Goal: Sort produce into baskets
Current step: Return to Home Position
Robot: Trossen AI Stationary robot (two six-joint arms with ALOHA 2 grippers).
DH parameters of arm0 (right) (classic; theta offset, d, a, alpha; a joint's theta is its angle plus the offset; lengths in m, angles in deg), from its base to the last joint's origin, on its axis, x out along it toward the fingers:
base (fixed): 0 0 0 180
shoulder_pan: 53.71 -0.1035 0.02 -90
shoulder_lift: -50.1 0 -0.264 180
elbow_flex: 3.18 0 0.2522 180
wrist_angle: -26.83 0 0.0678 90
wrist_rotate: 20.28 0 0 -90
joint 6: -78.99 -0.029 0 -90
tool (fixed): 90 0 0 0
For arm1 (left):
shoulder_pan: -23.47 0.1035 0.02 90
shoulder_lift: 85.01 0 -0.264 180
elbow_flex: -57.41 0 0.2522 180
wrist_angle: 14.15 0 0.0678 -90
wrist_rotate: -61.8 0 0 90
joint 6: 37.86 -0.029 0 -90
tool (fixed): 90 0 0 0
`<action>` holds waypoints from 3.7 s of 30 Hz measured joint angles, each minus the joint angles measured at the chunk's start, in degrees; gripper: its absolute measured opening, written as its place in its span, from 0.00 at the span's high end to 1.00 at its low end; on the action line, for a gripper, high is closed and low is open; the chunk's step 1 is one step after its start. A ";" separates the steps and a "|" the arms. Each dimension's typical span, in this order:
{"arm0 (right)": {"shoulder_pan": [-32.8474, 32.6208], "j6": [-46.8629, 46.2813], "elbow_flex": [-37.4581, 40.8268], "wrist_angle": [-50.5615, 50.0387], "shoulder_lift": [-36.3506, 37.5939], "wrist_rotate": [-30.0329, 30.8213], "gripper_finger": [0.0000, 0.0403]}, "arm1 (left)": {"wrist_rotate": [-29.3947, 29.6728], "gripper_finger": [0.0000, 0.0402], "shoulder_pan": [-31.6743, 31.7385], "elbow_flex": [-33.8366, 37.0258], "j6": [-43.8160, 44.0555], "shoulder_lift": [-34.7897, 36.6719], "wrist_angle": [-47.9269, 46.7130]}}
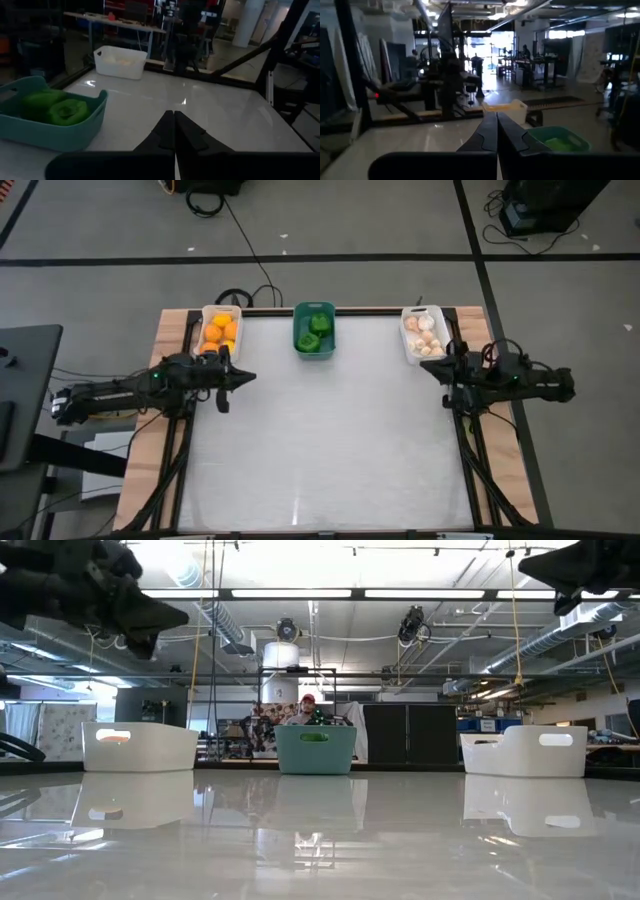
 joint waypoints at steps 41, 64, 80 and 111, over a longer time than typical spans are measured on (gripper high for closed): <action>-0.02 -3.03 15.89 20.62 0.00 -11.32 0.99 | 2.60 1.00 -1.28 12.01 6.39 15.78 2.28; -0.02 -7.66 17.66 12.54 -0.05 -12.17 0.99 | 3.39 1.00 -1.81 12.08 2.12 15.62 -1.75; -0.02 -9.61 17.66 12.30 -0.22 -12.21 0.88 | 3.45 0.95 -1.81 12.12 6.40 15.61 -1.75; -0.02 -9.61 17.66 12.32 -0.22 -12.23 0.88 | 3.46 0.95 -1.81 12.17 6.40 15.62 -1.73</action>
